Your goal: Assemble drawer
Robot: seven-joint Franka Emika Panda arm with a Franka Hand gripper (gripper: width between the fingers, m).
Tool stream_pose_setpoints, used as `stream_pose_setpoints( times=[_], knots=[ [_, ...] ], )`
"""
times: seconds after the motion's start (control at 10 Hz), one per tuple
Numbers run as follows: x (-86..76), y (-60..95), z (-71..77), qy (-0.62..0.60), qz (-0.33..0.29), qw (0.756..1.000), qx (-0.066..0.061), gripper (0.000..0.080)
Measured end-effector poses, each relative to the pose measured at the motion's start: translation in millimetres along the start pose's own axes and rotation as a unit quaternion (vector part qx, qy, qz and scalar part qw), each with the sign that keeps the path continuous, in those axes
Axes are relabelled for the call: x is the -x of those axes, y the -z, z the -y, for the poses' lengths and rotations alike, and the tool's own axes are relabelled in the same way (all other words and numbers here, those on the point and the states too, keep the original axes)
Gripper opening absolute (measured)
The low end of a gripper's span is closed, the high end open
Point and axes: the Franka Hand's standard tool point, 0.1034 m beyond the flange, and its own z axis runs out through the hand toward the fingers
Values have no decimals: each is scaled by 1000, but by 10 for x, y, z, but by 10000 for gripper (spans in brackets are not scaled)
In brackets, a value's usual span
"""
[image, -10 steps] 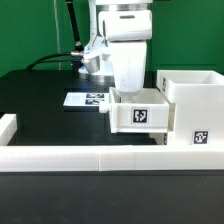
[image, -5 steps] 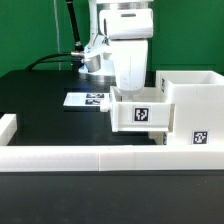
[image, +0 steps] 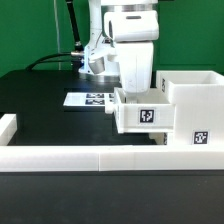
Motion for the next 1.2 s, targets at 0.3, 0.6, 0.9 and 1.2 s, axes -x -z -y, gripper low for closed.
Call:
stream_pose_setpoints(
  times=[0.3, 0.6, 0.9, 1.2],
  knots=[
    [-17, 5, -6, 1, 0, 1000, 1, 41],
    [-19, 5, -6, 1, 0, 1000, 1, 41],
    [-181, -1, -15, 15, -4, 1000, 1, 41],
    [-237, -7, -24, 21, -4, 1000, -5, 41]
  ],
)
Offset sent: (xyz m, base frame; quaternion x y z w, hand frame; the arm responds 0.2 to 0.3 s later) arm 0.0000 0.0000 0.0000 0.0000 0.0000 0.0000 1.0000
